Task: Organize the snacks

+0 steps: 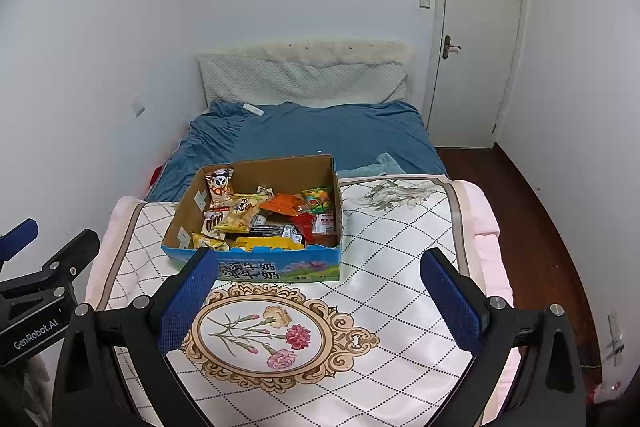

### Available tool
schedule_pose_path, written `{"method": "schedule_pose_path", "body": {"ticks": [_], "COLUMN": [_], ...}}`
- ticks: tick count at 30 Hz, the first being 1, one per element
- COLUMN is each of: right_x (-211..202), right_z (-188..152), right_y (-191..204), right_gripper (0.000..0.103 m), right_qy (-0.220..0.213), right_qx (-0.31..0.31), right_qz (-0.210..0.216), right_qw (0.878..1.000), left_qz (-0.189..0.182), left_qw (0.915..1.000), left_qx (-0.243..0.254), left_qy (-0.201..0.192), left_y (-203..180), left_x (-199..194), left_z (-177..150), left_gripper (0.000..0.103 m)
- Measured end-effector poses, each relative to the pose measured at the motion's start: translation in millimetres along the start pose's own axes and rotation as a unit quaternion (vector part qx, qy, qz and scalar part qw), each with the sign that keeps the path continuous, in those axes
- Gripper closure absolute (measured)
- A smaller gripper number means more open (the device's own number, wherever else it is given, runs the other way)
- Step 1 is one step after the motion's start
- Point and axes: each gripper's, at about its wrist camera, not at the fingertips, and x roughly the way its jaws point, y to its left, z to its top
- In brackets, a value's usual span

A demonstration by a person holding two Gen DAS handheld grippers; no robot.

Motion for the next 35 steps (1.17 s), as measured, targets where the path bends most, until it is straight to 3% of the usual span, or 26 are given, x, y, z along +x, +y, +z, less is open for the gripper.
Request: {"method": "schedule_pose_path", "body": {"ticks": [35], "right_x": [-1.2], "right_z": [6.4], "right_y": [0.0], "right_gripper": [0.000], "right_qy": [-0.008], "right_qx": [-0.009], "right_qz": [0.007], "right_qw": [1.000], "left_qz": [-0.005], "left_qw": [1.0000], "left_qx": [0.000], "left_qy": [-0.006], "left_y": [-0.4], "left_x": [-5.0], "left_z": [2.3], "left_gripper": [0.000]}}
